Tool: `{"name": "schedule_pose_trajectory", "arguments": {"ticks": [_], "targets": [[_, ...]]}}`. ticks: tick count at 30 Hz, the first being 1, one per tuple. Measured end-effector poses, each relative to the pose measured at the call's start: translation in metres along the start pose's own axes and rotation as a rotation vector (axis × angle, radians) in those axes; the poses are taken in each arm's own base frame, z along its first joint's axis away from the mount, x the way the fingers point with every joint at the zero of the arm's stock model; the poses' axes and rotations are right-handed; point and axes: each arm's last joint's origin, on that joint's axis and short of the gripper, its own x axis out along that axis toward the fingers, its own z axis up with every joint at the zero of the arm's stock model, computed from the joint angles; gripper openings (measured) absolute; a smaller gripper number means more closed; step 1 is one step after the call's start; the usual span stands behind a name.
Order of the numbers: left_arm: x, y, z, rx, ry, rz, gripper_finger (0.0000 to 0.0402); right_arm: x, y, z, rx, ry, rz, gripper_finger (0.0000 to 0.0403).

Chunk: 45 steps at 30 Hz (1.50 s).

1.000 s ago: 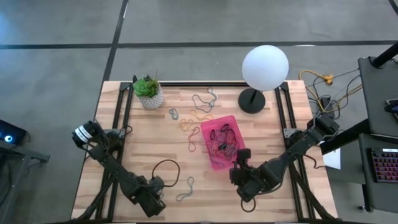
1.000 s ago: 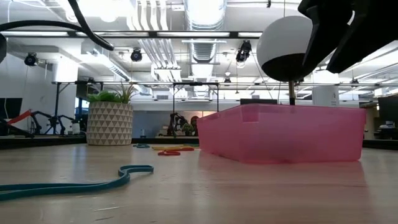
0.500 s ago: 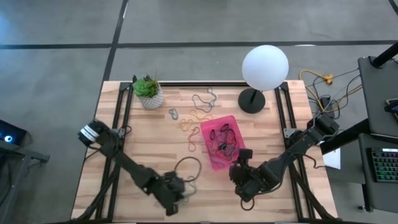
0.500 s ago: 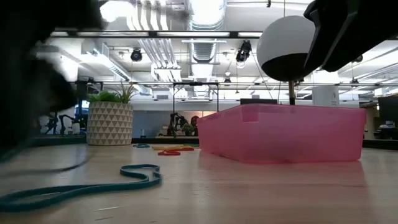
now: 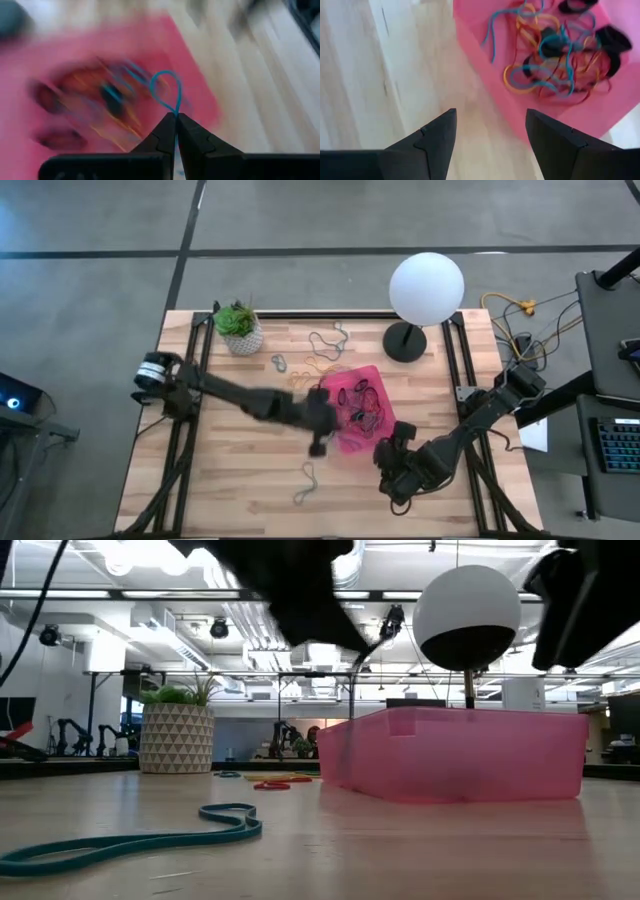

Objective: Pick and place rubber bands into bin
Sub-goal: Put the blue rubber band into the pink bin

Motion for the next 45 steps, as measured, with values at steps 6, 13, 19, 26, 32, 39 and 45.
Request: {"name": "schedule_pose_trajectory", "arguments": {"ticks": [6, 13, 19, 26, 32, 39, 45], "targets": [[-0.005, 0.052, 0.053, 0.006, -0.15, 0.012, 0.0, -0.005, 0.006, -0.015, -0.006, 0.013, 0.0, 0.0224], [0.017, 0.082, 0.052, -0.092, -0.095, 0.04, 0.0, -0.001, 0.003, -0.023, -0.035, 0.033, -0.029, 0.0224], [0.046, 0.073, 0.017, -0.141, 0.103, 0.022, 0.004, 0.006, -0.001, -0.03, -0.051, 0.051, -0.057, 0.0224], [0.047, 0.053, 0.01, -0.133, 0.153, -0.012, 0.0134, 0.012, -0.005, -0.035, -0.069, 0.066, -0.08, 0.0224], [0.007, 0.03, 0.01, -0.087, 0.305, -0.125, 0.0178, 0.013, -0.006, -0.033, -0.081, 0.065, -0.079, 0.0224], [-0.042, -0.027, -0.013, 0.267, 0.587, -0.29, 0.018, 0.015, -0.004, -0.025, -0.161, 0.035, -0.044, 0.0224], [-0.044, -0.085, -0.03, 0.648, 0.46, -0.423, 0.018, 0.017, 0.001, -0.016, -0.194, -0.016, 0.017, 0.0224]]}}
